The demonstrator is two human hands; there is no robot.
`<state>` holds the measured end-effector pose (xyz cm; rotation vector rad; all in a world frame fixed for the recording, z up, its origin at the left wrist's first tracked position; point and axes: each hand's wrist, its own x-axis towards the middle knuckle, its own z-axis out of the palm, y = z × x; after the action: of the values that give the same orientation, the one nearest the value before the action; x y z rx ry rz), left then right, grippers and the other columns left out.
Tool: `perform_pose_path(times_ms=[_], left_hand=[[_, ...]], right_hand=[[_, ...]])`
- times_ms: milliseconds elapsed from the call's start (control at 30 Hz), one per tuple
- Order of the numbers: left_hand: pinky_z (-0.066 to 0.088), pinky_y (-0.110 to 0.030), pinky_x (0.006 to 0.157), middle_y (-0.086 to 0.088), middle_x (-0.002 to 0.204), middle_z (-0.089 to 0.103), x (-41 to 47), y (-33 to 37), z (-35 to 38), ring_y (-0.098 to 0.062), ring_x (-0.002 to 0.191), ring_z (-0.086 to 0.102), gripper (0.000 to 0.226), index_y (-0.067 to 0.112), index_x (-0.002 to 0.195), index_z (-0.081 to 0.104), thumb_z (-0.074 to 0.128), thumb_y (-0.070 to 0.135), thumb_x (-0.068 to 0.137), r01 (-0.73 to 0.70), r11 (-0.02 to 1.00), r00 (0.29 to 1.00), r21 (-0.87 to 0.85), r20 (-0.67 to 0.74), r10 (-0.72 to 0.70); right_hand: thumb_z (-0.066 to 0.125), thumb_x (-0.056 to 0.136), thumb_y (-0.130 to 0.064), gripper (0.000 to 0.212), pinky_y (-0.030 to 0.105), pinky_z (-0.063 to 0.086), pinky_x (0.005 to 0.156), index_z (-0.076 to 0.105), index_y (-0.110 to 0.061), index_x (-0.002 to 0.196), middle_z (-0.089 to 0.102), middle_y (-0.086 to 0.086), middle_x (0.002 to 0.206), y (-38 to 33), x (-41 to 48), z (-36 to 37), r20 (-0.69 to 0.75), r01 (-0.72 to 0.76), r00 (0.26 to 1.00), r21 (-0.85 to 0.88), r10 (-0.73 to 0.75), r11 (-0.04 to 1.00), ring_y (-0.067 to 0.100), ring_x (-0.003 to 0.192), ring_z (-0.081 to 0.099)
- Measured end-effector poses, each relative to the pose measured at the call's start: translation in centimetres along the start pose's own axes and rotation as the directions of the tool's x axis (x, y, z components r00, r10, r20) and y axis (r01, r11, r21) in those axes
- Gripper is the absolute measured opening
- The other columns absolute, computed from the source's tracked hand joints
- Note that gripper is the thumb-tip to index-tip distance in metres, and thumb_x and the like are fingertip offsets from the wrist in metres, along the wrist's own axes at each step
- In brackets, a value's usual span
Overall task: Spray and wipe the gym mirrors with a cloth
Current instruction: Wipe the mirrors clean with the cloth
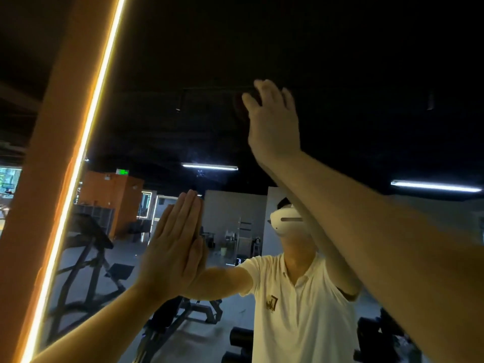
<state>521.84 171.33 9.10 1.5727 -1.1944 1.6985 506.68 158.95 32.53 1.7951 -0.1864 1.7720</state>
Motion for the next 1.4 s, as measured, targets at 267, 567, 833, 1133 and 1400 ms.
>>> perform_pose_path(times_ms=[267, 567, 833, 1133, 1400], left_hand=[[0.021, -0.066, 0.125, -0.025, 0.171, 0.018, -4.6, -0.6, 0.8, -0.040, 0.159, 0.019, 0.068, -0.011, 0.158, 0.026, 0.035, 0.029, 0.103, 0.303, 0.953, 0.947, -0.014, -0.112, -0.302], [0.018, -0.062, 0.127, -0.023, 0.172, 0.017, -4.3, -1.0, 0.6, -0.038, 0.160, 0.017, 0.070, -0.010, 0.160, 0.022, 0.035, 0.030, 0.103, 0.290, 0.957, 0.951, -0.031, -0.100, -0.292], [0.022, -0.059, 0.127, -0.019, 0.173, 0.017, -5.4, -3.7, -0.4, -0.035, 0.160, 0.019, 0.074, -0.005, 0.161, 0.024, 0.037, 0.040, 0.103, 0.161, 0.987, 0.987, -0.006, -0.003, -0.161], [0.025, -0.058, 0.124, -0.024, 0.172, 0.013, -6.5, -8.3, -3.1, -0.037, 0.160, 0.015, 0.080, -0.006, 0.161, 0.024, 0.035, 0.053, 0.108, -0.120, 0.979, 0.962, 0.166, 0.262, 0.074], [0.019, -0.054, 0.126, -0.019, 0.174, 0.010, -6.3, -7.5, -3.5, -0.033, 0.161, 0.013, 0.085, -0.003, 0.164, 0.016, 0.028, 0.059, 0.107, -0.050, 0.994, 0.962, 0.102, 0.273, 0.020]], right_hand=[[0.051, 0.096, -0.022, 0.051, 0.045, 0.009, 0.126, 0.053, -0.015, 0.147, 0.047, 0.012, 0.156, -7.9, -16.9, -0.5, 0.216, 0.550, 0.790, 0.163, -0.574, 0.819, 0.029, 0.148, 0.037], [0.075, 0.092, -0.020, 0.033, 0.049, 0.053, 0.094, 0.066, -0.014, 0.123, 0.060, 0.017, 0.124, -2.4, -2.4, -0.2, -0.080, 0.124, 0.989, -0.016, -0.125, 0.992, 0.036, 0.113, 0.058], [0.060, 0.091, -0.027, 0.040, 0.041, 0.045, 0.093, 0.058, -0.013, 0.128, 0.055, 0.012, 0.120, -11.9, -10.7, 1.6, 0.107, 0.264, 0.952, 0.184, -0.286, 0.947, 0.027, 0.109, 0.055], [0.045, 0.099, -0.035, 0.035, 0.042, 0.047, 0.086, 0.062, -0.015, 0.122, 0.061, 0.010, 0.111, -9.9, -14.7, 0.1, 0.265, 0.703, 0.609, 0.255, -0.747, 0.664, 0.027, 0.103, 0.059], [0.068, 0.094, -0.020, 0.043, 0.042, 0.050, 0.094, 0.059, -0.015, 0.136, 0.054, 0.018, 0.129, -7.5, -3.2, 2.6, -0.021, -0.074, 0.997, 0.002, 0.074, 0.997, 0.032, 0.114, 0.056]])
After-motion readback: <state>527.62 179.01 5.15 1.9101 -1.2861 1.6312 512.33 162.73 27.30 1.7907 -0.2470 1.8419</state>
